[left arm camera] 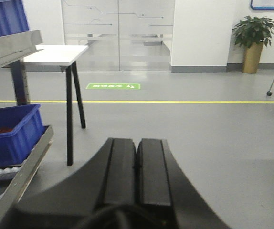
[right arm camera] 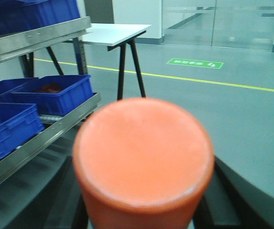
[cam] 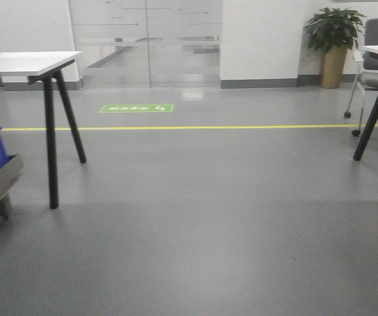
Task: Grab orange capacitor from left shelf to right conveyor
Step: 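Drive the base to the black conveyor table, holding the cylinder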
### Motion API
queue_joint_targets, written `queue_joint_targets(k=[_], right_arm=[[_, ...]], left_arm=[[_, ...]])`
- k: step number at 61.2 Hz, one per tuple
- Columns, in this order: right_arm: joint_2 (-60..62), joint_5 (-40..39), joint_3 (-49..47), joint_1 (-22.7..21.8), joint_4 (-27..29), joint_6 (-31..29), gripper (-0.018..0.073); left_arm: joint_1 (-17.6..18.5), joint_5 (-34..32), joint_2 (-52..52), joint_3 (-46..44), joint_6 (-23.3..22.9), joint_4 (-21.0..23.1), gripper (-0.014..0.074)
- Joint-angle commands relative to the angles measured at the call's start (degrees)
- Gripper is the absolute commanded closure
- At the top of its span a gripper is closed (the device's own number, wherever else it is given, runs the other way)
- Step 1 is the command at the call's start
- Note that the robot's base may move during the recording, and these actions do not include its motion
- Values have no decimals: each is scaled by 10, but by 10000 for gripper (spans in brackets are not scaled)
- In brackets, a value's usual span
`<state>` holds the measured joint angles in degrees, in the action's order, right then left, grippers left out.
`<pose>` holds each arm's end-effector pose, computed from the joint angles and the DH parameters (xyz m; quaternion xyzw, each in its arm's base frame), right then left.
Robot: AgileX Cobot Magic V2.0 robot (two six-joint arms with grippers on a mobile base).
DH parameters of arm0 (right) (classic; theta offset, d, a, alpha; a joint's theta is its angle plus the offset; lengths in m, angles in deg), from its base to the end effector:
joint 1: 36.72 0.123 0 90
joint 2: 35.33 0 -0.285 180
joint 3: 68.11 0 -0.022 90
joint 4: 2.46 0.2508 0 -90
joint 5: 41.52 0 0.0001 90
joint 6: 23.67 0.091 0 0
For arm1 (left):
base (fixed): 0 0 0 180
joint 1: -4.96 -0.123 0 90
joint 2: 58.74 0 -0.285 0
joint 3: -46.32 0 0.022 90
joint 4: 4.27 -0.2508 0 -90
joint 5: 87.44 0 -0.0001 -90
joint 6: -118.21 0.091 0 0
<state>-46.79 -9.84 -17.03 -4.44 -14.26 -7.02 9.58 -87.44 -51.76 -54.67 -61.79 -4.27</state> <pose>0.0250 0.0042 0.3089 -0.1262 0.7183 0.1902 0.6572 0.0564 -0.0046 0.2034 0.0275 0.6814 -0.0295 0.7308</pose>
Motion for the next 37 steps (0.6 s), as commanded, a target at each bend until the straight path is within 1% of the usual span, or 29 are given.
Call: queue_joint_targets(k=[1, 37], right_arm=[[-9, -51, -14, -4, -11, -1, 503], [-9, -51, -14, -2, -11, -1, 503]], left_arm=[[3, -50, 5, -3, 0, 3, 701], [3, -50, 5, -3, 0, 3, 701]])
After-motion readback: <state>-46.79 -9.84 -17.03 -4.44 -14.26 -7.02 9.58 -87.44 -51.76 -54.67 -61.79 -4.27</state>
